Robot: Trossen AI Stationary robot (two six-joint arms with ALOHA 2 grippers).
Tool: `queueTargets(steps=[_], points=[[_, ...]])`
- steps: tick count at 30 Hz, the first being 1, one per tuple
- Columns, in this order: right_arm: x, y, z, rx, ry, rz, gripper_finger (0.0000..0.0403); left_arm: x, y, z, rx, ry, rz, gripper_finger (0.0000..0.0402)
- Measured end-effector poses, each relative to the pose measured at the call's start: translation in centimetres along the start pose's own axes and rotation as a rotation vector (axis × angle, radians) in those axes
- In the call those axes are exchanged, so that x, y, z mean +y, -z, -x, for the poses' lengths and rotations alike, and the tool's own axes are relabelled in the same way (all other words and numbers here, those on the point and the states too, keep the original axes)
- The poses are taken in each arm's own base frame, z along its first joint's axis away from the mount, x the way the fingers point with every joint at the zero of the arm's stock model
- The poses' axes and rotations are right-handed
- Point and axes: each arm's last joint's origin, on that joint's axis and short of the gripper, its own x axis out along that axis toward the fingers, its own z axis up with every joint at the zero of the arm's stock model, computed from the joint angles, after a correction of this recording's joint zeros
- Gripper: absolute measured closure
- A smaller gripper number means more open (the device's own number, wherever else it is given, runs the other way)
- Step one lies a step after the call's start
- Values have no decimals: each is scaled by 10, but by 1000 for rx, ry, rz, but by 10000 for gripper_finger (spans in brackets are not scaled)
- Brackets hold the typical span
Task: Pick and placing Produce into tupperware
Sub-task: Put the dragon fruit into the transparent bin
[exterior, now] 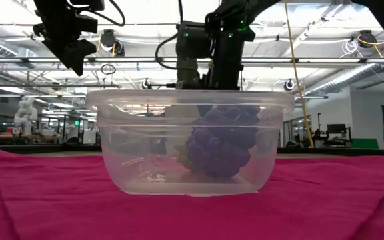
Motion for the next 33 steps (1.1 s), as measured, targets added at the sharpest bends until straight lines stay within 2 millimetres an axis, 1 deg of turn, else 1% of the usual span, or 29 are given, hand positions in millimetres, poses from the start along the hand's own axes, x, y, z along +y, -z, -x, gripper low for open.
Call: queueTargets(steps=[6, 19, 26, 33], points=[[-3, -6, 0, -4, 2, -13, 193, -3, 1, 3, -9, 17, -19, 144], [-4, -7, 0, -12, 12, -13, 193, -9, 5, 11, -41, 59, -59, 144], [-14, -4, -13, 2, 43, -13, 193, -12, 7, 15, -57, 79, -78, 144], [-12, -5, -17, -23, -4, 29, 193, -14, 8, 17, -65, 89, -88, 144]])
